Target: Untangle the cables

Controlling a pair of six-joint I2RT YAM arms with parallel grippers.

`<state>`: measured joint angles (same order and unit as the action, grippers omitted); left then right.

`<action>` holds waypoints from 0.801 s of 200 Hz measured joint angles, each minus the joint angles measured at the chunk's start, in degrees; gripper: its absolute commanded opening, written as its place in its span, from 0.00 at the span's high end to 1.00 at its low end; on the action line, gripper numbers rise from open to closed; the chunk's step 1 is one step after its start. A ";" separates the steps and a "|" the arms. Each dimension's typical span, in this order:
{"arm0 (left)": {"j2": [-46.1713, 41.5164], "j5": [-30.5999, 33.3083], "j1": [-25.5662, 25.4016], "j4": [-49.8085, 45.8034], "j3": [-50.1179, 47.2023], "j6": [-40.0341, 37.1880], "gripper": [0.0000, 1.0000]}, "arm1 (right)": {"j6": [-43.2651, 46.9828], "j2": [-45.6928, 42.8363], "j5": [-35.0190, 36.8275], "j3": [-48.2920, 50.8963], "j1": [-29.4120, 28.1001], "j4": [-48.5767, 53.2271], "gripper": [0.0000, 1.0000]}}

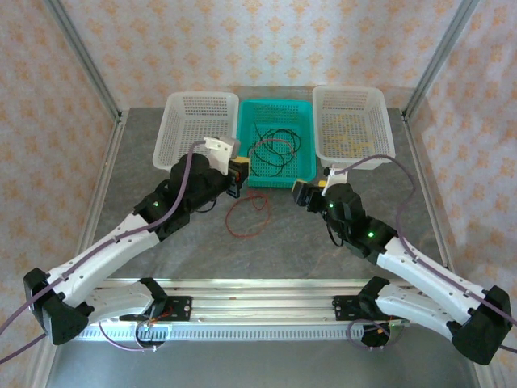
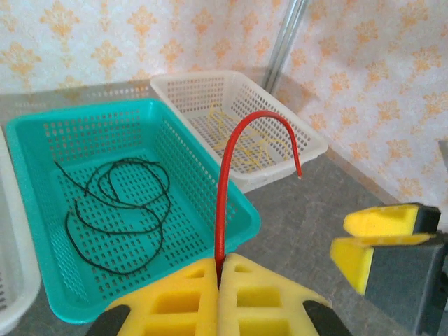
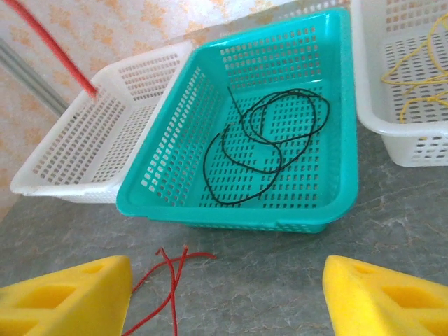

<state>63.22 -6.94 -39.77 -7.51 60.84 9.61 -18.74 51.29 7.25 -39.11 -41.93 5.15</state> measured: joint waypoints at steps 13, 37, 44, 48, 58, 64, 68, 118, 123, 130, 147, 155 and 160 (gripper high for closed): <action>0.00 0.46 0.00 -0.92 1.36 -0.94 1.00 | -0.07 0.39 -1.51 0.57 0.00 -0.83 0.25; -0.02 1.40 0.00 -2.56 3.45 -2.58 1.00 | -0.13 1.68 -4.24 1.77 0.00 -2.47 0.23; -0.09 1.46 0.00 -2.84 3.93 -2.86 1.00 | -0.20 2.08 -4.96 2.14 0.00 -2.97 0.22; -0.13 1.49 0.00 -3.04 4.17 -3.19 1.00 | -0.17 2.34 -5.46 2.34 0.00 -3.32 0.21; -0.50 1.64 0.00 -3.65 4.68 -3.72 1.00 | -0.31 3.08 -6.60 2.73 -0.04 -4.15 0.21; -0.79 1.73 0.00 -3.91 4.94 -3.96 1.00 | -0.31 3.45 -7.19 2.93 -0.13 -4.74 0.20; -0.94 1.79 0.00 -4.07 5.05 -4.07 1.00 | -0.26 3.76 -7.54 3.04 -0.26 -5.09 0.20; -3.15 3.26 0.00 -5.66 7.21 -5.22 1.00 | -0.02 10.14 -11.67 3.23 -5.60 -12.17 0.18; -3.26 3.37 0.00 -5.77 7.30 -5.22 1.00 | -0.02 10.88 -12.04 3.23 -6.03 -12.87 0.18; -3.34 3.39 0.00 -5.84 7.39 -5.22 1.00 | 0.00 11.93 -12.35 3.30 -6.64 -13.86 0.18; -3.48 3.54 0.00 -6.19 7.39 -5.22 1.00 | -0.07 14.36 -12.92 3.41 -7.63 -15.96 0.18; -3.50 3.61 0.00 -6.19 7.39 -5.22 1.00 | -0.07 15.54 -13.09 3.50 -7.91 -16.92 0.19; -3.50 3.63 0.00 -6.19 7.39 -5.22 1.00 | -0.07 16.35 -13.22 3.54 -7.98 -17.55 0.20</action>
<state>59.72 -3.31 -39.77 -13.69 68.23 4.38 -18.81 67.64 -5.98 -35.57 -49.91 -12.40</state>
